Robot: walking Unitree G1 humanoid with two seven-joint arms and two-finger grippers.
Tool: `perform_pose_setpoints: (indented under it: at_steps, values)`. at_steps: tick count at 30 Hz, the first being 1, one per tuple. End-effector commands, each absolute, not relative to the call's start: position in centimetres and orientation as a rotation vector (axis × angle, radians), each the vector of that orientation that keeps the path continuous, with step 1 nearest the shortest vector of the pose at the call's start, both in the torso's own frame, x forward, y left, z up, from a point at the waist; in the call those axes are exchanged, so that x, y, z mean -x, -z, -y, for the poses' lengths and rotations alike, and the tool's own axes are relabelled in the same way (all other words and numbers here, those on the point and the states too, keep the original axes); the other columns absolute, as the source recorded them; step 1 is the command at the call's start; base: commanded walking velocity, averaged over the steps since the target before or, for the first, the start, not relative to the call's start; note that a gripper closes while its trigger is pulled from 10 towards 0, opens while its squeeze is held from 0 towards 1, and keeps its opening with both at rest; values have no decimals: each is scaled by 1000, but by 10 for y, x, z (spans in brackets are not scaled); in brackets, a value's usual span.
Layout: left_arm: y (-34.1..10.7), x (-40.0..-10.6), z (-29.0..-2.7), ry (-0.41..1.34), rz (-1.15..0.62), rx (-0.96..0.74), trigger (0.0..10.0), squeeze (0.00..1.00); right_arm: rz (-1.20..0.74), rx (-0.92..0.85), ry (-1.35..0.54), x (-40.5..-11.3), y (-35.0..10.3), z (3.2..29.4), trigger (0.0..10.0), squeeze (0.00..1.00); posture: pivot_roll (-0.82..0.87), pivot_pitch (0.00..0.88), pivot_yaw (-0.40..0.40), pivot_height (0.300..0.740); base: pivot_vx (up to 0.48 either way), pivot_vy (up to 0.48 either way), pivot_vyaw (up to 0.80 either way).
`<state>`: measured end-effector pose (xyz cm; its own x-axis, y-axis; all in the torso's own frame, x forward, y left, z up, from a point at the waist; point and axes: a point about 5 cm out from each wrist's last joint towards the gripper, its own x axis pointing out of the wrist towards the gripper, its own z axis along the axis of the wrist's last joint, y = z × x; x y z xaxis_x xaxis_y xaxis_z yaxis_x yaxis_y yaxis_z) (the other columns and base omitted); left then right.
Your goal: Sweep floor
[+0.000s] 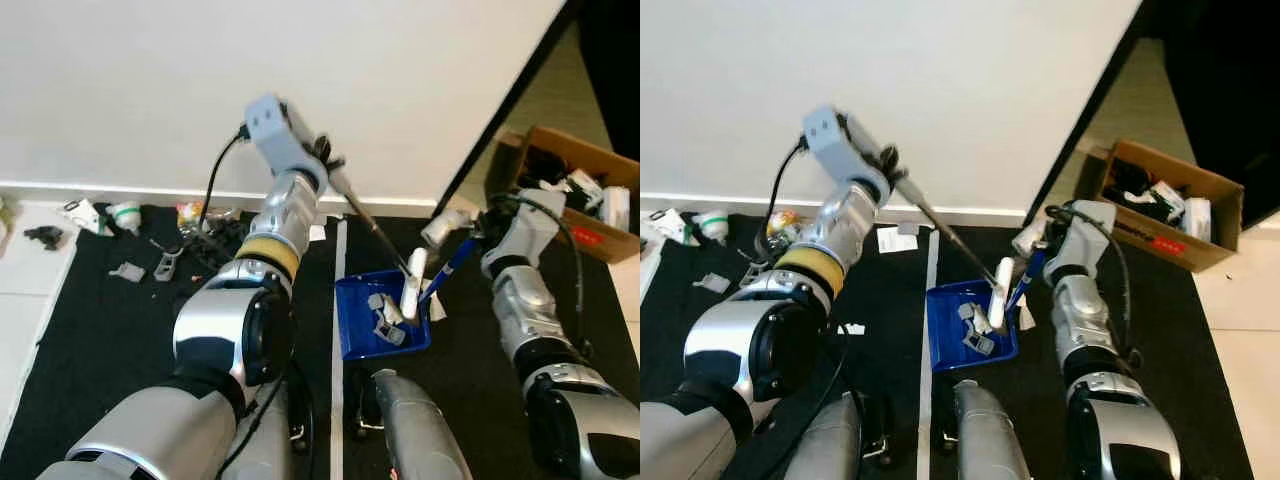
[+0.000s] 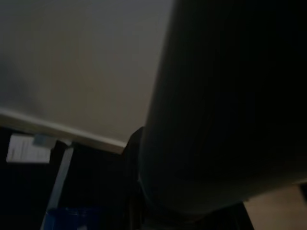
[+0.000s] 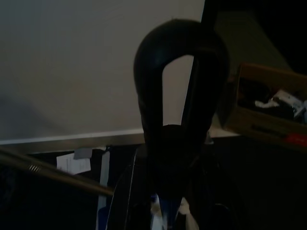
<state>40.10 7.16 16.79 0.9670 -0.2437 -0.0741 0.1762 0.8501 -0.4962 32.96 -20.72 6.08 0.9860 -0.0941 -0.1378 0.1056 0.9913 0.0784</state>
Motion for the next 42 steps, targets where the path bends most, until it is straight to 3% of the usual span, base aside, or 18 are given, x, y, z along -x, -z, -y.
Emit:
perform_pose_setpoints:
  at_steps: [1,3,5,9,11,12,15,24,32,42]
  values:
    - [-161,-400,-84,260,-121,318,10000,0,-186,-117,71,-327,-51,197,10000,0,-23,182,-33,740,0,0,0]
    - [-154,-398,-91,277,-139,233,10000,0,-185,-119,68,-328,-51,195,10000,0,-24,184,-34,740,0,0,0]
    - [-123,-388,-123,270,-248,53,10000,0,-186,-121,63,-328,-51,194,10000,0,-23,179,-34,740,0,0,0]
    - [-110,-383,-137,250,-297,-18,10000,0,-187,-121,63,-327,-51,194,10000,0,-24,181,-33,740,0,0,0]
    - [-93,-373,-165,192,-346,-160,10000,0,-189,-119,65,-326,-50,195,10000,0,-29,190,-34,740,0,0,0]
    - [-93,-373,-165,192,-346,-160,10000,0,-189,-119,65,-326,-50,195,10000,0,-29,190,-34,740,0,0,0]
    - [-69,-350,-222,64,-435,-431,10000,0,-195,-118,69,-324,-47,197,10000,0,-29,196,-33,740,0,0,0]
    - [-87,-334,-299,-152,-460,-777,10000,0,-205,-123,69,-321,-43,194,10000,0,-15,198,-33,740,0,0,0]
    - [-109,-339,-314,-195,-412,-829,10000,0,-204,-131,64,-322,-44,190,10000,0,-8,197,-32,740,0,0,0]
    - [-131,-365,-278,-94,-276,-597,10000,0,-206,-132,66,-322,-43,191,10000,0,-7,184,-27,740,0,0,0]
